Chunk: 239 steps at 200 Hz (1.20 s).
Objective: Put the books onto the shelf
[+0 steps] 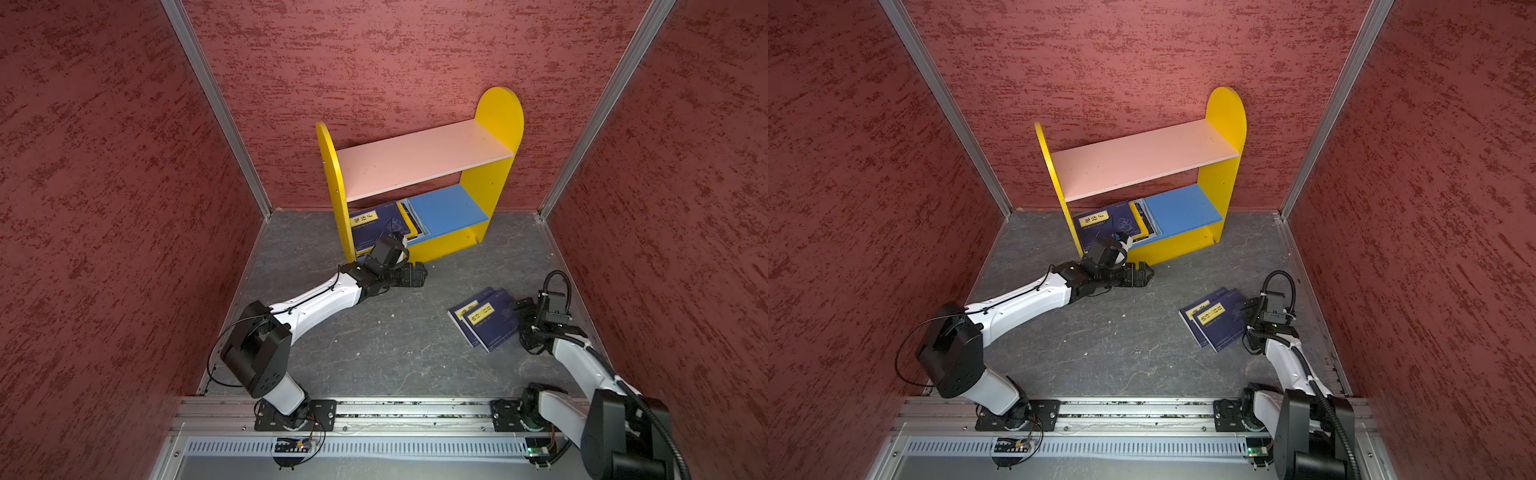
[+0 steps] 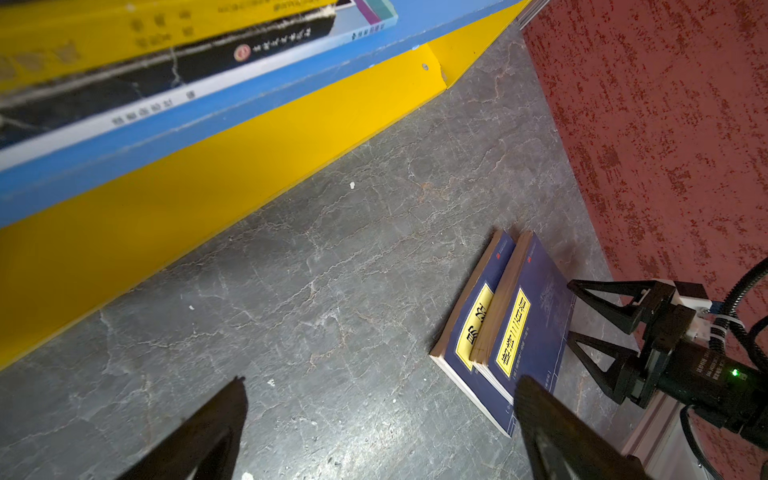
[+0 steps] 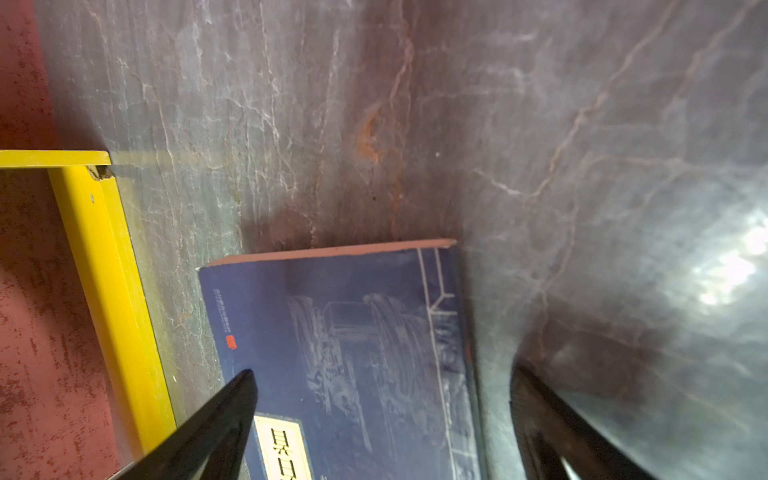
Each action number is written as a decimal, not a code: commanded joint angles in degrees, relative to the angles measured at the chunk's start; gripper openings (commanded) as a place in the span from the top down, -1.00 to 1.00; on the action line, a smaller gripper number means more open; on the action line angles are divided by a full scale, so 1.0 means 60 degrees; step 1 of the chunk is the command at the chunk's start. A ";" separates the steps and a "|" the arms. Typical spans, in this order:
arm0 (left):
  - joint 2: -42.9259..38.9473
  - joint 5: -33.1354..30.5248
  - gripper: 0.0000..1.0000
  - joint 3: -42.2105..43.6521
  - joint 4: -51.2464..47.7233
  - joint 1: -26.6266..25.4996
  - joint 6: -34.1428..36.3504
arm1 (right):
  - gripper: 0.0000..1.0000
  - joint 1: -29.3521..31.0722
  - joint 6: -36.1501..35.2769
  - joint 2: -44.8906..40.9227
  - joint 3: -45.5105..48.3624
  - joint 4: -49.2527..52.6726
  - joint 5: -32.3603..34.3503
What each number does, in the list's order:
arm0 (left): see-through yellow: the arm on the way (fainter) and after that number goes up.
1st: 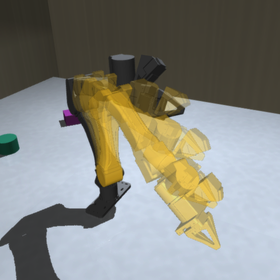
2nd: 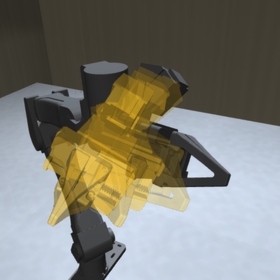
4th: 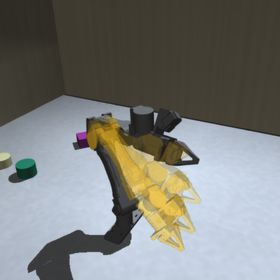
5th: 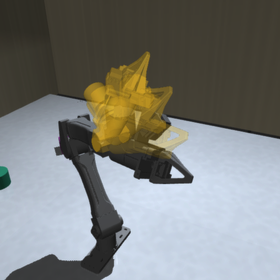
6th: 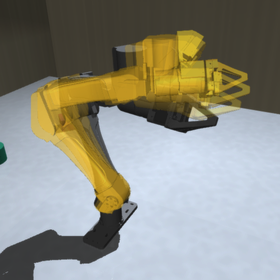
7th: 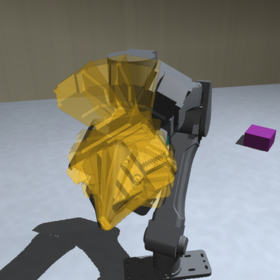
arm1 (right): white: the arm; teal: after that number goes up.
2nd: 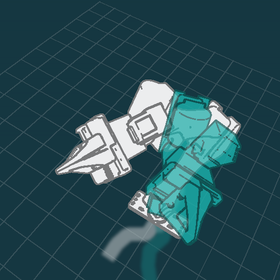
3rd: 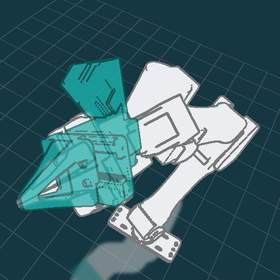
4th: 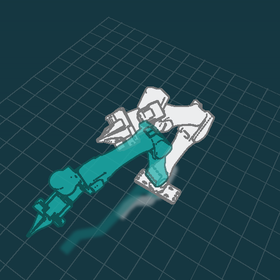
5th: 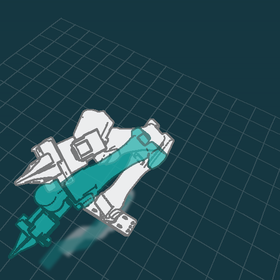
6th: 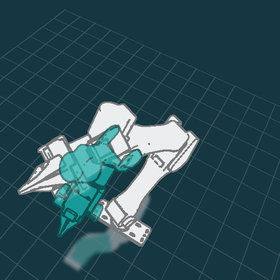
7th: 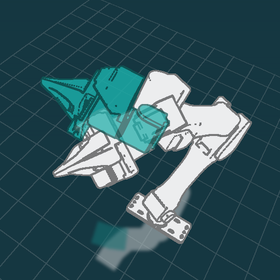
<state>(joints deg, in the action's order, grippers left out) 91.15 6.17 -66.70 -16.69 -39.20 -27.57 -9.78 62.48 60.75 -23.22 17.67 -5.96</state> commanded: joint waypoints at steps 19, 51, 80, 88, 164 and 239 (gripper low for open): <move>0.0176 0.0463 -0.99 -0.0295 0.0270 0.0234 0.0033 | -0.91 0.0050 -0.0049 0.0026 0.0039 -0.0259 0.0230; 0.0294 0.0696 -0.99 -0.0369 0.0242 0.0290 0.0192 | -0.91 0.0050 -0.0157 0.0226 0.0041 -0.0490 0.0260; 0.0310 0.0930 -0.99 -0.0381 0.0020 0.0308 0.0605 | -0.91 0.0056 -0.0059 0.0484 -0.0029 -0.0646 0.0321; 0.0280 0.0962 -0.99 -0.0347 -0.0033 0.0308 0.0733 | -0.91 0.0058 -0.0057 0.0569 -0.0066 -0.0685 0.0347; -0.0119 0.0735 -0.99 0.0122 -0.0160 0.0410 0.0997 | -0.91 0.0053 -0.0095 0.1265 -0.0390 -0.1068 0.0187; 0.0577 0.0803 -0.99 -0.1061 -0.0922 0.0574 0.1464 | -0.92 0.0048 -0.0501 0.2011 -0.0876 -0.1024 -0.0243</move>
<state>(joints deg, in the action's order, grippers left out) 92.77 8.84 -71.85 -21.23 -35.35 -19.59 -9.74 59.51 72.53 -28.93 10.33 -6.42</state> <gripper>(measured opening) 0.994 0.956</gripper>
